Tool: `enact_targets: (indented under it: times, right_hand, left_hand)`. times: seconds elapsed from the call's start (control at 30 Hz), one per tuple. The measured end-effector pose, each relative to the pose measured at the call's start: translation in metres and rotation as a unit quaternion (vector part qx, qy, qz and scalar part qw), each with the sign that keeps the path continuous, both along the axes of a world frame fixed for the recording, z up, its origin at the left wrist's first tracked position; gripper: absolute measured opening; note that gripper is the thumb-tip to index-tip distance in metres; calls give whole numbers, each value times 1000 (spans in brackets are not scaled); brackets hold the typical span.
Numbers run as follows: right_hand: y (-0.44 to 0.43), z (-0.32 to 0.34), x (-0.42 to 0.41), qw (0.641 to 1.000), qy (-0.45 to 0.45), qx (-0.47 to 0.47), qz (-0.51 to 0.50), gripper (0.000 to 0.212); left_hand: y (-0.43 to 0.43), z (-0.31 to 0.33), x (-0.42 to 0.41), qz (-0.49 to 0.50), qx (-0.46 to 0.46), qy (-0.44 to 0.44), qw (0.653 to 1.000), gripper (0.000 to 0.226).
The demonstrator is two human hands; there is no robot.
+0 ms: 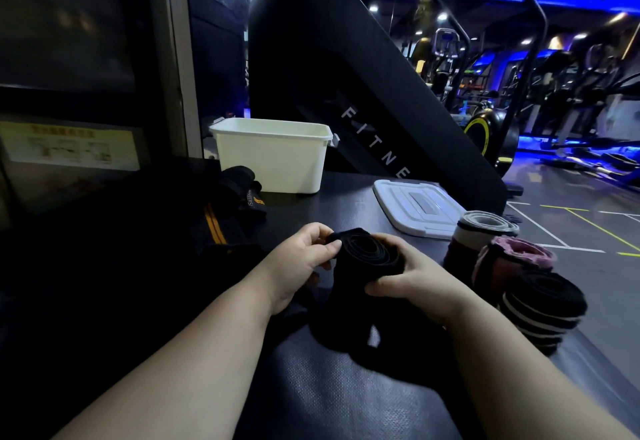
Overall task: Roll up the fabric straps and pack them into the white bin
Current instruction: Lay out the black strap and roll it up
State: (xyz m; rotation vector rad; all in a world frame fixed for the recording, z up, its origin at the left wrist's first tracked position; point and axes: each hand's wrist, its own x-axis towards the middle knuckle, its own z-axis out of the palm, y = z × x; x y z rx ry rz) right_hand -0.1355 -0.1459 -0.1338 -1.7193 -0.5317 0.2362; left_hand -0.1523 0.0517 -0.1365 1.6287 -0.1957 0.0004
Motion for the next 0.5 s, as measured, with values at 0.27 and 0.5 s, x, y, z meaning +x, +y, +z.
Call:
enact_targets:
  times: [0.27, 0.5]
  right_hand:
    - [8, -6, 3, 986, -74, -98, -109, 60]
    - [18, -2, 2, 969, -64, -98, -217, 51]
  left_hand:
    - [-2, 2, 0, 13, -22, 6, 1000, 18]
    - [-4, 3, -1, -14, -11, 8, 1000, 21]
